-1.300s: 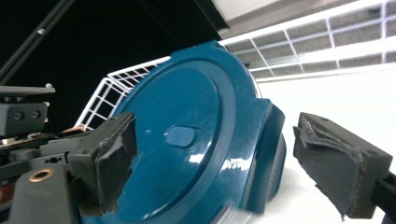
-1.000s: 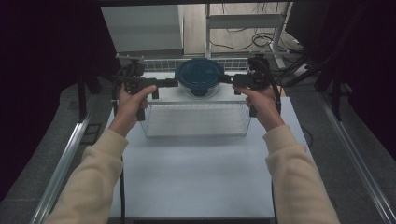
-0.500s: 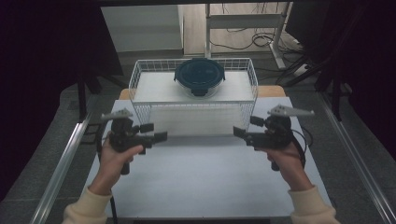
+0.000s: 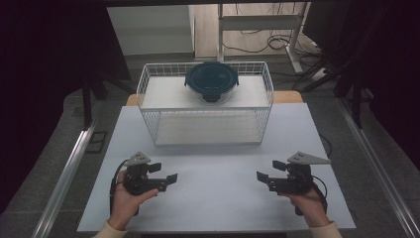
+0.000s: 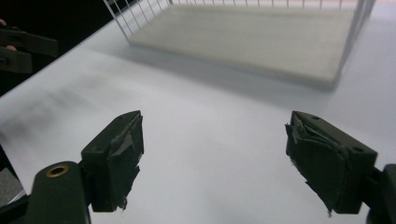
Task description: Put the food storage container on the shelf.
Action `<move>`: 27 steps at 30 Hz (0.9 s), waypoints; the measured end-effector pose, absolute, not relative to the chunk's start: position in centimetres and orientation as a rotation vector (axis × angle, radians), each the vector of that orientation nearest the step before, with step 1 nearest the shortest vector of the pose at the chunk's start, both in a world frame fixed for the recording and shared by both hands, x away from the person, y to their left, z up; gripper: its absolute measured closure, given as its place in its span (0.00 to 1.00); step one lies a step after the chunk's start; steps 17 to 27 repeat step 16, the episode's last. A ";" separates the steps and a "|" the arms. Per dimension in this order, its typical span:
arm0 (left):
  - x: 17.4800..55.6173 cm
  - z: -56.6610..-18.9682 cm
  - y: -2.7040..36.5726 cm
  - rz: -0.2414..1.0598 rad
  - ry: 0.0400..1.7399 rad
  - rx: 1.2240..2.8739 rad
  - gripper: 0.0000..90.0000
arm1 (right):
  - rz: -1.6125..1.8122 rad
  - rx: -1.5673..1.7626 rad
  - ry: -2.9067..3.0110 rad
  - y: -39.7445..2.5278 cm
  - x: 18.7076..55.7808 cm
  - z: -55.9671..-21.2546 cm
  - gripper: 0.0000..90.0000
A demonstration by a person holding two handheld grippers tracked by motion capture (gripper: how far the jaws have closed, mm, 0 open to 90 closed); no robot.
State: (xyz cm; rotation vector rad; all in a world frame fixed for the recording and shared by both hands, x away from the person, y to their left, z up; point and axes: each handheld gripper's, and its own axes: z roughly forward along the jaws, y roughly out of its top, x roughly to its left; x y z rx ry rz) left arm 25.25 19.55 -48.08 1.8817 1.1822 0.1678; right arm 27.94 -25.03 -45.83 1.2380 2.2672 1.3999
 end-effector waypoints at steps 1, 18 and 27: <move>25.3 -48.4 19.5 0.157 1.194 1.876 0.22 | 1.393 1.274 2.262 -25.3 28.1 -46.5 0.22; 25.2 -48.3 19.9 0.166 1.180 1.847 0.21 | 1.428 1.254 2.239 -25.5 28.3 -46.8 0.22; 25.2 -48.3 19.9 0.166 1.180 1.847 0.21 | 1.428 1.254 2.239 -25.5 28.3 -46.8 0.22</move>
